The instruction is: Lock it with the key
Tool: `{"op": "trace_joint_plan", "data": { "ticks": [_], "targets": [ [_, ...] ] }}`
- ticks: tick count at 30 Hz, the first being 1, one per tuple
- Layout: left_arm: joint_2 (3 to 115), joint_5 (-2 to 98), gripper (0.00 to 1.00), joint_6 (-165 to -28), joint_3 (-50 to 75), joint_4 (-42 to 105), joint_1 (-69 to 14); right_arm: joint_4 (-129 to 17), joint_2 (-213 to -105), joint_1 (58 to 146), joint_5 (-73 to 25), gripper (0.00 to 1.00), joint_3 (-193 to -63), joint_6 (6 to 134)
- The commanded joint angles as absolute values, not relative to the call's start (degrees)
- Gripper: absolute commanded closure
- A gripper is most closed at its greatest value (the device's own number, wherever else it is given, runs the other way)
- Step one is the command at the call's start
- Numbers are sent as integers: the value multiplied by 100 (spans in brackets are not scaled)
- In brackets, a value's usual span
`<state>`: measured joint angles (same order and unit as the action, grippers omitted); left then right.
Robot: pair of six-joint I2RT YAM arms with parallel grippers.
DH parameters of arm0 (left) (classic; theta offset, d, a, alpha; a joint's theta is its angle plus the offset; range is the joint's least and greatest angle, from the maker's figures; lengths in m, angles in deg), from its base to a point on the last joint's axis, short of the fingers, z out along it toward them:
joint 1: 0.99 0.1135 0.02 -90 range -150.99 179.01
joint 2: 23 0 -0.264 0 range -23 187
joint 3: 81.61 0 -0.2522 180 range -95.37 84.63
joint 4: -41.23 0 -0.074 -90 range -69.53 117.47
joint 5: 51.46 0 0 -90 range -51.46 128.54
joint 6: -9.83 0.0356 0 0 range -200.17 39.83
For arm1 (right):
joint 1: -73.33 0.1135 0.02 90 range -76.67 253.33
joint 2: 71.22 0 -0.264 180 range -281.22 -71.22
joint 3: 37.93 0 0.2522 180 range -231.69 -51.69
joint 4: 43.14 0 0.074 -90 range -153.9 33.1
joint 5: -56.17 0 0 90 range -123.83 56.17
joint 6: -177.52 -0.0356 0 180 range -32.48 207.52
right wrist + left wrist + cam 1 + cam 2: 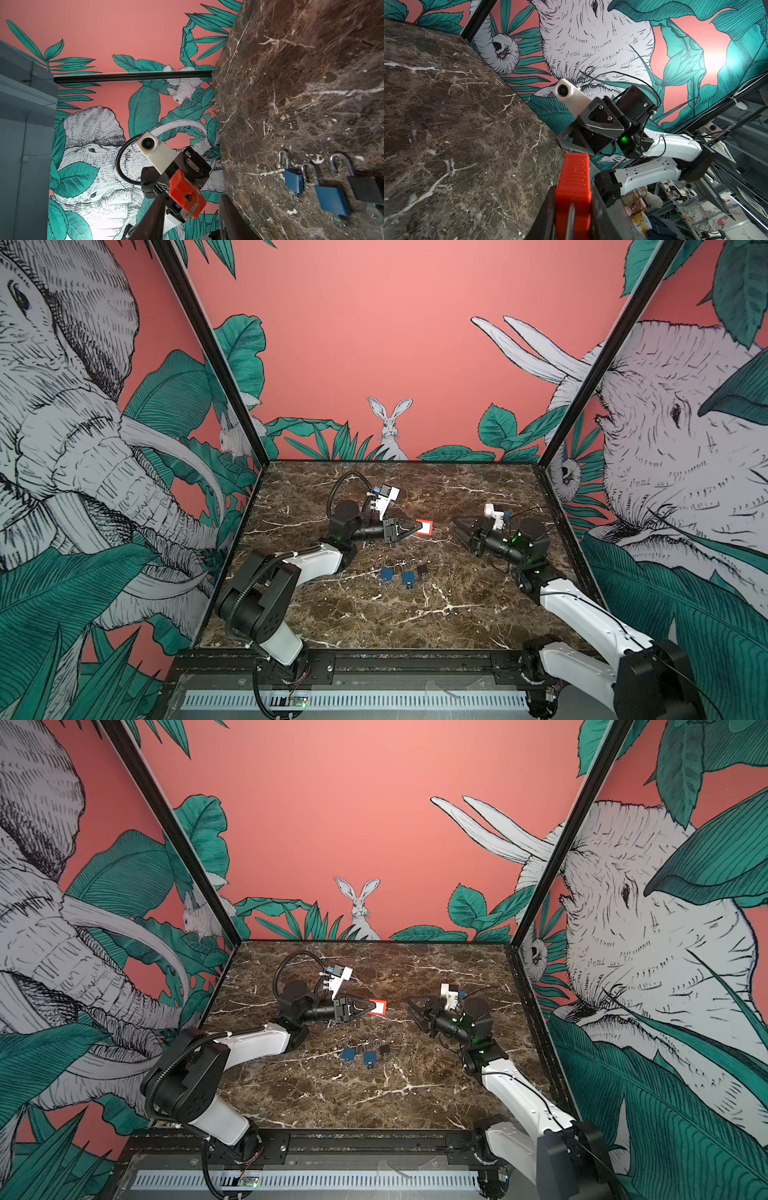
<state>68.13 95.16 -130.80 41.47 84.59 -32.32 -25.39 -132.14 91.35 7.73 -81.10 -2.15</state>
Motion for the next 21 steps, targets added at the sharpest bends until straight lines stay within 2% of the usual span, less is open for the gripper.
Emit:
{"op": "trace_joint_plan", "data": {
  "ticks": [1, 21],
  "targets": [
    [6761, 9637, 100, -13081, 3955, 8706, -3219, -1913, -13251, 9217, 930, 58, -8192, -314],
    [6822, 9708, 100, -13171, 3850, 8767, -3224, -1509, -13537, 9635, 959, 65, -8232, -323]
  ]
}}
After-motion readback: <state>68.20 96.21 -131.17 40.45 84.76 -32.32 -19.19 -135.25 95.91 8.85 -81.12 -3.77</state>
